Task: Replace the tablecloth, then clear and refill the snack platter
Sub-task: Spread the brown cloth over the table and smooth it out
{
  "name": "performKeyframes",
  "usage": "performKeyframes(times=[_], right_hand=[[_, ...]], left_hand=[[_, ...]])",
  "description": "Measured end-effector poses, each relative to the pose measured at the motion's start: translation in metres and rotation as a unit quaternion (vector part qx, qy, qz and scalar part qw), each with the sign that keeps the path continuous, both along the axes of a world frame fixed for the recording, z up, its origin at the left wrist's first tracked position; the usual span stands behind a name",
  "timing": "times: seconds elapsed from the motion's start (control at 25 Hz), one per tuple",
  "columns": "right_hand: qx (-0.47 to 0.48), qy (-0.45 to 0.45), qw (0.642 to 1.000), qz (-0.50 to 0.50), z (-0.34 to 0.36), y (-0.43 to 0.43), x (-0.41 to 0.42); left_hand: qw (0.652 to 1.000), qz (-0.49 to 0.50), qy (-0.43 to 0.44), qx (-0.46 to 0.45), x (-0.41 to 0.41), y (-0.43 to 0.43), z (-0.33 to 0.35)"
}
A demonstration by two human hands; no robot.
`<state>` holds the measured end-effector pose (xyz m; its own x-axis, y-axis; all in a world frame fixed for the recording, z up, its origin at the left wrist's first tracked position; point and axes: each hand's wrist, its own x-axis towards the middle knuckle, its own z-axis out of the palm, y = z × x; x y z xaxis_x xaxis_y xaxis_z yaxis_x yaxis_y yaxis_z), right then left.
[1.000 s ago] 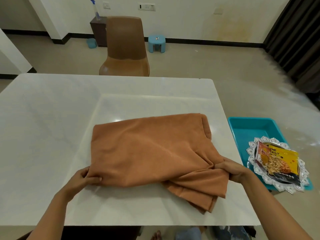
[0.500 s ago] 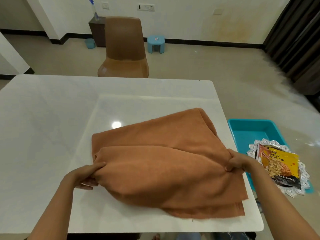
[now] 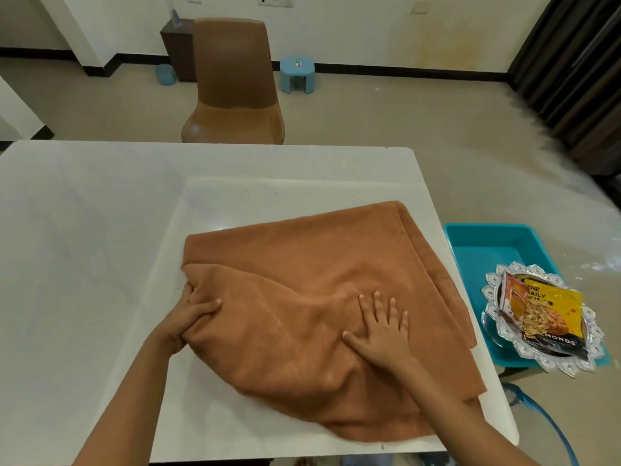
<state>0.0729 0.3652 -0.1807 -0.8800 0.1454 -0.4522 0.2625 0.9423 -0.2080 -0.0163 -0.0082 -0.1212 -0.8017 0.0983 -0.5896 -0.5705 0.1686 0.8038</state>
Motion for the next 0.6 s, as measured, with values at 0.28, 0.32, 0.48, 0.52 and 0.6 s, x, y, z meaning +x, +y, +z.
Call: performKeyframes(times=[0.28, 0.32, 0.48, 0.52, 0.6], right_hand=[[-0.066, 0.020, 0.996, -0.050, 0.000, -0.010, -0.054], [-0.121, 0.049, 0.989, -0.066, 0.003, -0.007, -0.055], [-0.070, 0.210, 0.955, -0.195, 0.005, 0.028, -0.012], [-0.023, 0.204, 0.956, -0.211, 0.002, 0.037, 0.003], [0.017, 0.182, 0.961, -0.207, -0.004, 0.045, 0.025]], left_hand=[[0.840, -0.005, 0.313, -0.443, -0.056, 0.049, 0.009], [0.783, -0.046, 0.351, -0.511, -0.054, 0.059, 0.006], [0.753, -0.253, 0.314, -0.520, -0.005, 0.091, -0.027], [0.773, -0.275, 0.257, -0.511, 0.005, 0.093, -0.039], [0.778, -0.279, 0.205, -0.524, 0.014, 0.093, -0.057]])
